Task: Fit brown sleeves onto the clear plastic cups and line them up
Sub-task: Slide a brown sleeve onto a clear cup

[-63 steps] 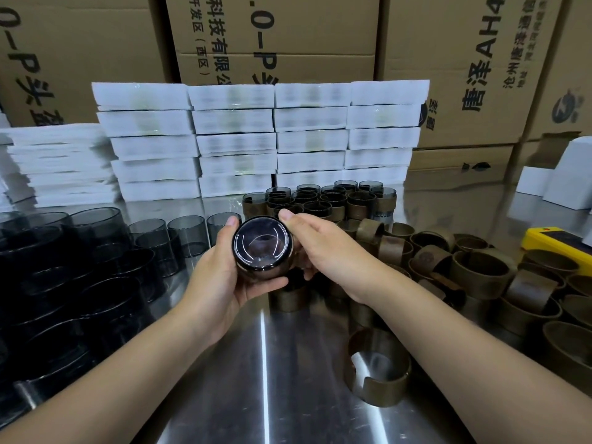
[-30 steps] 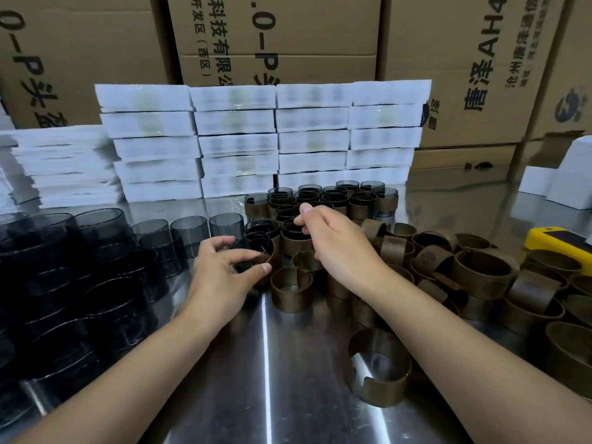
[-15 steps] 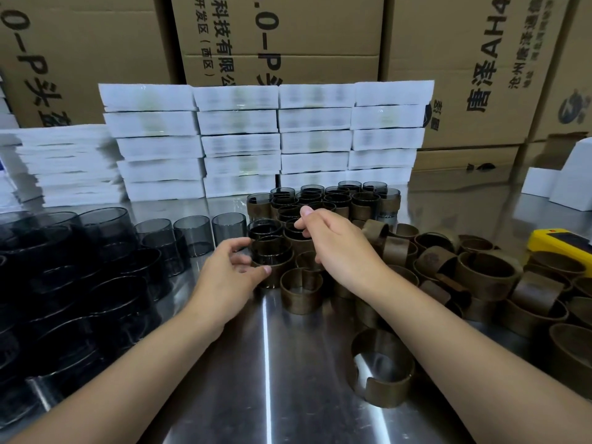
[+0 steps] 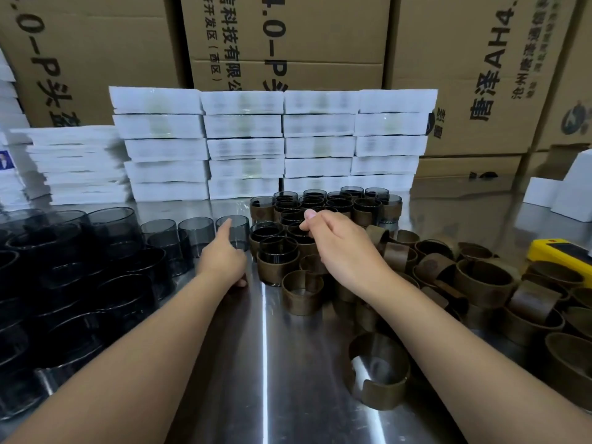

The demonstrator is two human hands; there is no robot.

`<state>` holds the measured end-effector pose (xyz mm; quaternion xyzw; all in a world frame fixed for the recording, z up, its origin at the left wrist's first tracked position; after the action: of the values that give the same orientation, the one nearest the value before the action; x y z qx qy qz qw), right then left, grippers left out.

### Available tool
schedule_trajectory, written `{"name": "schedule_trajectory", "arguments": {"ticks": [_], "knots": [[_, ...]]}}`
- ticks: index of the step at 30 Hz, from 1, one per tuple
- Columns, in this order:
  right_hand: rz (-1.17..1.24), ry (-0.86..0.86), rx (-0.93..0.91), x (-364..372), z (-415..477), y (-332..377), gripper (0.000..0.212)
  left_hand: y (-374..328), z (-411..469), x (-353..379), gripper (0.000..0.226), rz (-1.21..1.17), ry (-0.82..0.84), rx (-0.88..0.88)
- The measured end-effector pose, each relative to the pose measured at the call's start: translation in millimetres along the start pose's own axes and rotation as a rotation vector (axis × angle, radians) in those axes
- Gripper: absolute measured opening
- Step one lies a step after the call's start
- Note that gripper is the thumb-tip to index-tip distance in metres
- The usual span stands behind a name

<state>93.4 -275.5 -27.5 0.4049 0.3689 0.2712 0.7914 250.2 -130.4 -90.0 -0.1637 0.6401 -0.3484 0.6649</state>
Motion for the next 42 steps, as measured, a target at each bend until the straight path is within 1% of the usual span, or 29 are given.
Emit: {"name": "schedule_trajectory", "arguments": {"ticks": [1, 3, 5, 7, 9, 11, 13, 15, 17, 18, 21, 23, 26, 28, 30, 31, 33, 35, 37, 39, 40, 42], "knots": [[0.008, -0.002, -0.008, -2, 1, 1, 0.038, -1, 3, 1, 0.065, 0.033, 0.024, -0.015], [0.016, 0.006, -0.021, -2, 1, 2, 0.034, -6, 7, -1, 0.05, 0.135, 0.009, 0.0], [0.012, 0.011, -0.027, -2, 1, 3, 0.035, -11, 7, -10, 0.031, 0.231, -0.082, 0.036], [0.02, 0.011, -0.028, -1, 2, 4, 0.035, -14, 3, -18, 0.018, 0.25, -0.185, 0.07], [0.022, 0.014, -0.03, -2, 1, 6, 0.035, -18, -6, -27, 0.014, 0.282, -0.288, 0.1], [0.01, 0.019, -0.029, -2, 1, 5, 0.036, -24, -19, -38, 0.016, 0.294, -0.392, 0.137], [-0.021, 0.021, -0.028, -1, 1, 5, 0.038, -30, -32, -51, 0.017, 0.254, -0.489, 0.185], [-0.111, 0.049, -0.066, 3, 0, 7, 0.034, -35, -44, -64, 0.016, 0.177, -0.593, 0.255], [-0.238, 0.141, -0.156, 16, -3, 12, 0.027, -35, -54, -75, 0.014, 0.04, -0.667, 0.313], [-0.305, 0.216, -0.205, 26, -7, 14, 0.025, -33, -57, -79, 0.013, -0.043, -0.672, 0.327], [-0.415, 0.451, -0.282, 54, -20, 10, 0.03, -20, -53, -81, 0.011, -0.35, -0.597, 0.276], [-0.451, 0.516, -0.267, 63, -21, 2, 0.038, -7, -46, -80, 0.011, -0.533, -0.568, 0.176], [-0.565, 0.536, -0.116, 64, -15, -25, 0.055, 9, -38, -71, 0.016, -0.83, -0.49, 0.005], [-0.616, 0.53, -0.027, 60, -12, -39, 0.063, 14, -34, -58, 0.015, -1.015, -0.374, -0.089], [-0.604, 0.496, -0.019, 56, -9, -40, 0.063, 11, -32, -43, 0.006, -1.222, -0.234, -0.132], [-0.594, 0.471, -0.034, 54, -8, -37, 0.061, 8, -32, -37, 0.006, -1.295, -0.17, -0.146], [-0.601, 0.421, -0.076, 50, -6, -29, 0.055, 5, -34, -23, 0.027, -1.405, -0.059, -0.199], [-0.625, 0.356, -0.109, 42, -4, -20, 0.048, -3, -39, -13, 0.037, -1.475, 0.059, -0.236], [-0.632, 0.287, -0.13, 31, -1, -12, 0.038, -15, -45, -5, 0.053, -1.488, 0.208, -0.218], [-0.621, 0.238, -0.131, 21, 1, -6, 0.037, -27, -54, 0, 0.068, -1.468, 0.321, -0.179], [-0.611, 0.22, -0.128, 16, 1, -4, 0.038, -32, -58, 3, 0.069, -1.461, 0.354, -0.172], [-0.584, 0.191, -0.127, 10, 1, 1, 0.041, -39, -66, 10, 0.054, -1.45, 0.409, -0.165]]}}
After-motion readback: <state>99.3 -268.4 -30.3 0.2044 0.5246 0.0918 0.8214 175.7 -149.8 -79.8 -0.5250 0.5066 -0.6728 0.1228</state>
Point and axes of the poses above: each hand's wrist, its own z-axis towards the middle knuckle, its own x-axis out of the palm, y = z × x, the point moved 10 cm from there along z, towards the middle knuckle, and after that the axes turned 12 degrees about z, right-handed, at the moved point
